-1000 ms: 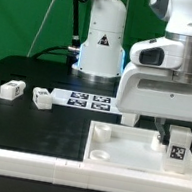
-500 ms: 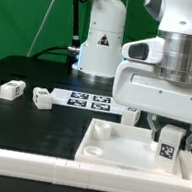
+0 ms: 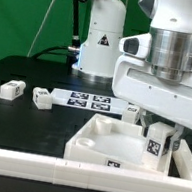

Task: Assemble one leg

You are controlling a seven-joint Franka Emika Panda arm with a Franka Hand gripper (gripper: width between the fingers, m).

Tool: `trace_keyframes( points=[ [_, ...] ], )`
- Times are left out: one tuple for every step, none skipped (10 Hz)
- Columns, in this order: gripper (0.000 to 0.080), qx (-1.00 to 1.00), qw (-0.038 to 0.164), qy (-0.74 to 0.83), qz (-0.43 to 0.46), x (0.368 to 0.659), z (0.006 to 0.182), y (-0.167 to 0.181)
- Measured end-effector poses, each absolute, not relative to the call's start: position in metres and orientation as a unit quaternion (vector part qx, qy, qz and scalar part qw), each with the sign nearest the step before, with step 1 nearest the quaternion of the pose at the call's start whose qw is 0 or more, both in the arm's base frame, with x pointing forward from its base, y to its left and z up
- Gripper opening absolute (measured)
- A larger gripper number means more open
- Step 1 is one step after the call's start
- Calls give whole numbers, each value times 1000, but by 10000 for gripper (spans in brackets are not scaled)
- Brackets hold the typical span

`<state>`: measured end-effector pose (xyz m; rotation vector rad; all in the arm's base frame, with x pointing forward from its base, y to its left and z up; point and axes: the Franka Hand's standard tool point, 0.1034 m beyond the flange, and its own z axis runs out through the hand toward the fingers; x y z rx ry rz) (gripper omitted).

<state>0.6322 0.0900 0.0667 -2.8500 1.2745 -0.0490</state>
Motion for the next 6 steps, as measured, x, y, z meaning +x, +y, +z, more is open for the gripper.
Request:
trace_keyframes(
  points=[
    [459,-913,10,408,-16,632,66,90],
    [459,-913,10,408,-15,632,66,91],
    [590,-913,10,408,-15,632,65,91],
    [590,-913,10,408,-15,632,65,91],
    [638,-913,10,408,-15,632,65,91],
    [647,-913,10,408,-15,632,65,91]
  ],
)
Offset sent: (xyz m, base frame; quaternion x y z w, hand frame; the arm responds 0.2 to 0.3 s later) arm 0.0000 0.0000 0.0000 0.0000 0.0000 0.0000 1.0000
